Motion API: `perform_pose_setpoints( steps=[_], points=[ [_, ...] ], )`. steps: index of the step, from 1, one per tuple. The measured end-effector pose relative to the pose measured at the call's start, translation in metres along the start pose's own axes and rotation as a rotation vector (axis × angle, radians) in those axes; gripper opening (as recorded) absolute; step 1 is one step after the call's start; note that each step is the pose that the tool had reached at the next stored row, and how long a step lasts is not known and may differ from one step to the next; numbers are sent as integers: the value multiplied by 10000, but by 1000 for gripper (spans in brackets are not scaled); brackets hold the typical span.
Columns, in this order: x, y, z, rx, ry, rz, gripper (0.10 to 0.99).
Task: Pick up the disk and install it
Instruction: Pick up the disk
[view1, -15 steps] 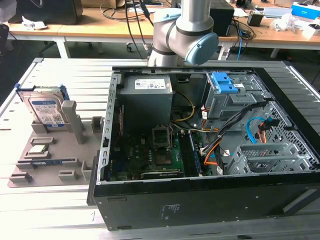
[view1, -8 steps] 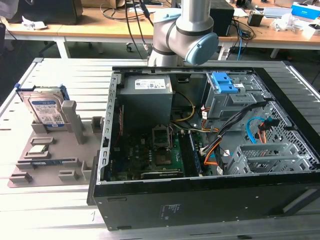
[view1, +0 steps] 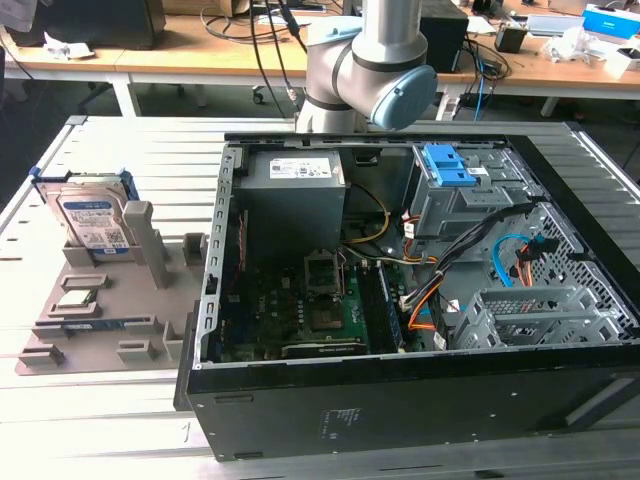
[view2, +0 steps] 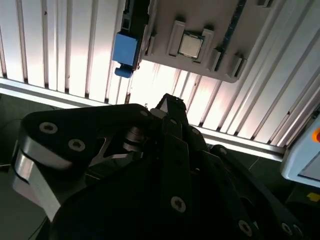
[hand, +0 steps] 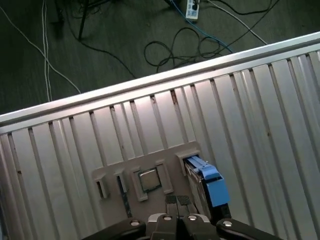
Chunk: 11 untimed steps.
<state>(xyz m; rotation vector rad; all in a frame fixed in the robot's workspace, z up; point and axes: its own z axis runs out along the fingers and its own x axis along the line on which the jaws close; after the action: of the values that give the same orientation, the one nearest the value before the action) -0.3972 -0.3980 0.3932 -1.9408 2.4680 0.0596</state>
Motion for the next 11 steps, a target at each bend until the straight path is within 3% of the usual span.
perform_pose_setpoints(
  steps=[3, 8, 11],
  points=[
    [0, 0, 0, -11, 13, -462, 106],
    [0, 0, 0, -46, 54, -1863, 106],
    [0, 0, 0, -58, 68, -2331, 106]
  ],
)
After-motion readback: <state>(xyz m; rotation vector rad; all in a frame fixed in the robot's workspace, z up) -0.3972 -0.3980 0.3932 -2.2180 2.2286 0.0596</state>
